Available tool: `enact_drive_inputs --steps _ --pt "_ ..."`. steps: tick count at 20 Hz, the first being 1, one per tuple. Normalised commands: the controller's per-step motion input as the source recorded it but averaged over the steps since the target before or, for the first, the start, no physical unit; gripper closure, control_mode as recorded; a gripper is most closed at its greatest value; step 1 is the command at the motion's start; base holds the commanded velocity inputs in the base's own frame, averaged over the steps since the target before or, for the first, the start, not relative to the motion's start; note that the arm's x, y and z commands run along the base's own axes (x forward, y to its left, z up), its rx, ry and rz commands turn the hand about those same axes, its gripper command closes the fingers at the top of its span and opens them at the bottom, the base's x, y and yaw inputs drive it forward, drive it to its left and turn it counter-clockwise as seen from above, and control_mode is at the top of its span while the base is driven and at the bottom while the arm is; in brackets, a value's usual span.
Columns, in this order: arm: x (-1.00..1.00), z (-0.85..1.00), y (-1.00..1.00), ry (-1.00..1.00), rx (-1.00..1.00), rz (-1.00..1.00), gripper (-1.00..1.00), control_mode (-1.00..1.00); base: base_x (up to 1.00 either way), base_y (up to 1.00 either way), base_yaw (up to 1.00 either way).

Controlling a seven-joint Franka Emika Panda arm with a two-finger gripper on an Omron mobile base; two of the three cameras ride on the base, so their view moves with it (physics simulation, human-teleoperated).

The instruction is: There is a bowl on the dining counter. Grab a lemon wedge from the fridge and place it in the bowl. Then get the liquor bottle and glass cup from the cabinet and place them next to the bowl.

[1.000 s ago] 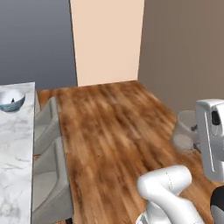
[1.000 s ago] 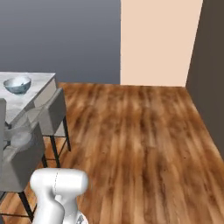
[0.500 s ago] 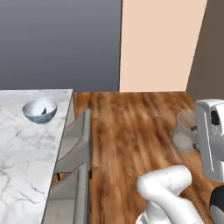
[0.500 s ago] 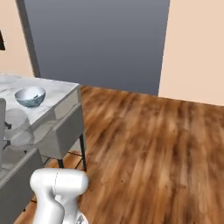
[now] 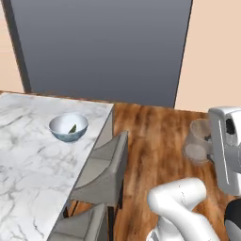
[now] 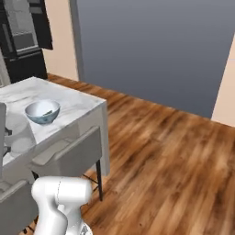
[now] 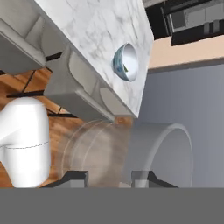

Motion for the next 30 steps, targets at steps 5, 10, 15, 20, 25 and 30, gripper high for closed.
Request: enact_drive_inputs --steps 5,10,15,20,25,30 --pt "0.0 0.0 0.0 0.0 0.0 0.0 1.0 1.0 0.55 -0.5 0.48" --pt "0.0 0.0 0.0 0.0 0.0 0.0 1.0 1.0 0.47 -0.52 0.48" --pt "0.0 0.0 0.0 0.0 0.0 0.0 1.0 1.0 0.47 -0.53 0.48" --pt "0.0 0.0 0.0 0.0 0.0 0.0 1.0 1.0 0.26 -0.39 0.54" --pt "0.0 0.0 0.0 0.0 0.0 0.0 1.0 1.0 0.28 -0.38 0.56" --pt "0.0 0.0 0.0 0.0 0.0 0.0 1.0 1.0 0.37 -0.32 0.51"
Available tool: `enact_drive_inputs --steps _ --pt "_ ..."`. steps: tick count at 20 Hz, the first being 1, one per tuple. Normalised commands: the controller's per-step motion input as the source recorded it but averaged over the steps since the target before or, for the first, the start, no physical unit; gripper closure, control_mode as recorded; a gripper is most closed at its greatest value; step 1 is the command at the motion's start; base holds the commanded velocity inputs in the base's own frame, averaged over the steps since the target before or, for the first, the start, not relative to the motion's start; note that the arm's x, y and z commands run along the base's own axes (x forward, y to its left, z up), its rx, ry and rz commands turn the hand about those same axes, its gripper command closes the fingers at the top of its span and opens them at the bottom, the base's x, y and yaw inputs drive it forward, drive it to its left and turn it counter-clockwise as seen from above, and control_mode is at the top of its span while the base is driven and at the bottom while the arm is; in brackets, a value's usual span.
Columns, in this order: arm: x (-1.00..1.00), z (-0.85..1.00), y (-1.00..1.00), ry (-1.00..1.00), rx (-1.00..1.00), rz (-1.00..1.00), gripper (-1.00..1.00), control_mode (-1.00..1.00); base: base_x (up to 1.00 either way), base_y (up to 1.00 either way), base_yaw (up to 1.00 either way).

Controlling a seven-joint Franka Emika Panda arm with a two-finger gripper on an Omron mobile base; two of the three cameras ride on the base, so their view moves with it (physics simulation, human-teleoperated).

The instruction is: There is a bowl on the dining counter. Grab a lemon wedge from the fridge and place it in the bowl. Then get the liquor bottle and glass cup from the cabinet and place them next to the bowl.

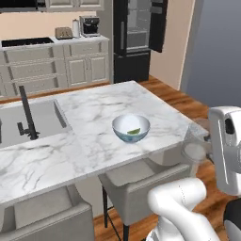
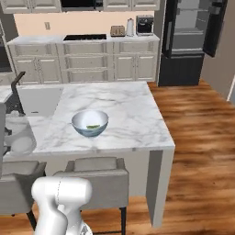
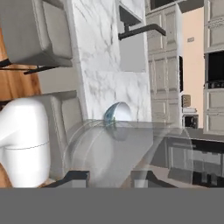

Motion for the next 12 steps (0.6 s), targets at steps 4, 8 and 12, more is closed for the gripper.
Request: enact_drive_inputs --steps 4,8,12 --pt "0.0 0.0 0.0 0.0 0.0 0.0 1.0 1.0 0.42 -0.26 0.44" --pt "0.0 0.0 0.0 0.0 0.0 0.0 1.0 1.0 0.37 -0.28 0.28" --pt "0.44 -0.02 -0.37 0.17 0.0 0.09 1.0 -1.0 0.1 -0.09 0.04"
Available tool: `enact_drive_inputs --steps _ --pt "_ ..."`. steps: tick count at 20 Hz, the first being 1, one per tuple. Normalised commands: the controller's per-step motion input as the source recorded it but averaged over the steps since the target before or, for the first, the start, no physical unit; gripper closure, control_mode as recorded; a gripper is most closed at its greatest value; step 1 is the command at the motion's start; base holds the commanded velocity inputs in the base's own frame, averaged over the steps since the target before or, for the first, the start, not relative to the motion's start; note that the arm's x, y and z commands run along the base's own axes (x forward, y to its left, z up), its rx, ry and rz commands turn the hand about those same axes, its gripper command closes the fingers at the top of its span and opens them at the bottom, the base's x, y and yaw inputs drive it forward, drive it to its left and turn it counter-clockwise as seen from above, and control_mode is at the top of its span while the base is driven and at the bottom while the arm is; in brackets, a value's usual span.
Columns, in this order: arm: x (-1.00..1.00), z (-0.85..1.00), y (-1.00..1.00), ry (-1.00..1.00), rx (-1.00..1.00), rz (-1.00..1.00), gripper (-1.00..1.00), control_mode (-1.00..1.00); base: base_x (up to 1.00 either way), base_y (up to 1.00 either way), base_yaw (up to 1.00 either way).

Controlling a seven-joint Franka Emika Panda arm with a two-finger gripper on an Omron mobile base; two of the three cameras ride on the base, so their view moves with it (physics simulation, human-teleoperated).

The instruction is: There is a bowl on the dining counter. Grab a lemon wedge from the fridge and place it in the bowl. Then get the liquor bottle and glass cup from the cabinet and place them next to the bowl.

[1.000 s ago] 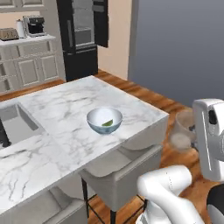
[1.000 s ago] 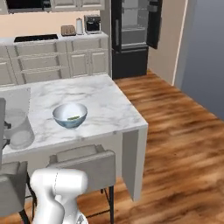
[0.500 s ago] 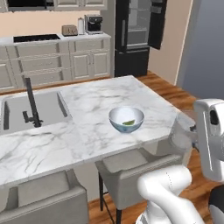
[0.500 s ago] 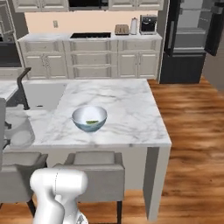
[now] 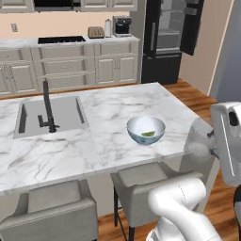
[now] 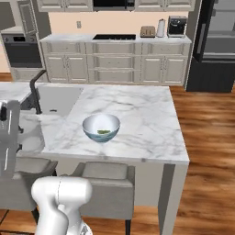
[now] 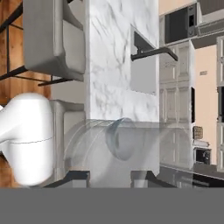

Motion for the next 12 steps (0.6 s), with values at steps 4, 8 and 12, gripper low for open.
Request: enact_drive_inputs --steps 4,8,12 --pt "0.91 0.0 -0.65 0.32 0.0 0.14 1.0 -1.0 0.0 0.0 0.0" --pt "1.0 -0.14 -0.89 0.26 0.01 0.17 1.0 -1.0 0.0 0.0 0.0" --pt "1.0 -0.35 -0.96 0.21 0.01 0.21 1.0 -1.0 0.0 0.0 0.0"
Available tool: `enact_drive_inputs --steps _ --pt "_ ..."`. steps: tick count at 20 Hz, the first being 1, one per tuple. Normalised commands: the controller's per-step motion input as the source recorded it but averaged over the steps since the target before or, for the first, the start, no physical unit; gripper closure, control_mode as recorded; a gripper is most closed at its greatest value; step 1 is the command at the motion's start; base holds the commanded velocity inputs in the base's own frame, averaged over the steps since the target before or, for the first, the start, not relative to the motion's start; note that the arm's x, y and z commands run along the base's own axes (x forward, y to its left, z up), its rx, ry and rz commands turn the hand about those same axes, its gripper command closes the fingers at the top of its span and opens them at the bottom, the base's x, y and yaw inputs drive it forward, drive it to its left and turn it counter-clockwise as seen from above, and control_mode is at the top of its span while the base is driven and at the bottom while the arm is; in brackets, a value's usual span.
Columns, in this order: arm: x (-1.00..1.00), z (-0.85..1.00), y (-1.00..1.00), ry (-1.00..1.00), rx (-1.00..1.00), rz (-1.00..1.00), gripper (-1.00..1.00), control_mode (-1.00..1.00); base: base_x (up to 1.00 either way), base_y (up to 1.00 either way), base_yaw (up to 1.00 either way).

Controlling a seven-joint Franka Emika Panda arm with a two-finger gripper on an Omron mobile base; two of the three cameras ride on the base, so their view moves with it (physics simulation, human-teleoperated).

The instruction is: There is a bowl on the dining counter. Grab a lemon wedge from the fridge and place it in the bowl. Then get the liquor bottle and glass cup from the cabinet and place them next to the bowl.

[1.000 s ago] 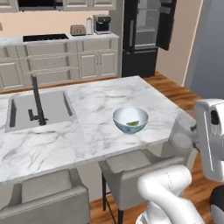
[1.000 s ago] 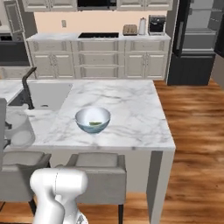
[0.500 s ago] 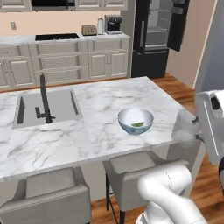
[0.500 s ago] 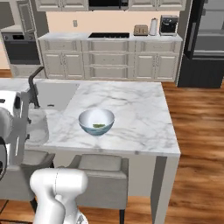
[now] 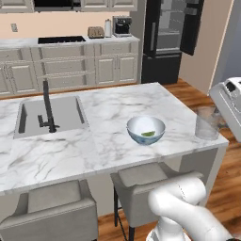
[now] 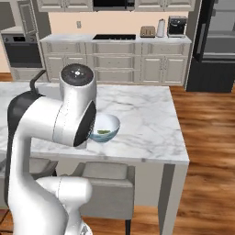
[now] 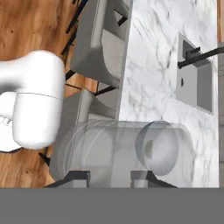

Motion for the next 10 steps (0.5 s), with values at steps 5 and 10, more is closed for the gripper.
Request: enact_drive_inputs --steps 5,10 --pt "1.0 -0.6 -0.63 0.05 0.0 0.21 1.0 -1.0 0.0 0.0 0.0" --pt "0.96 -0.74 -0.35 -0.11 0.04 0.22 1.0 -1.0 0.0 0.0 0.0"
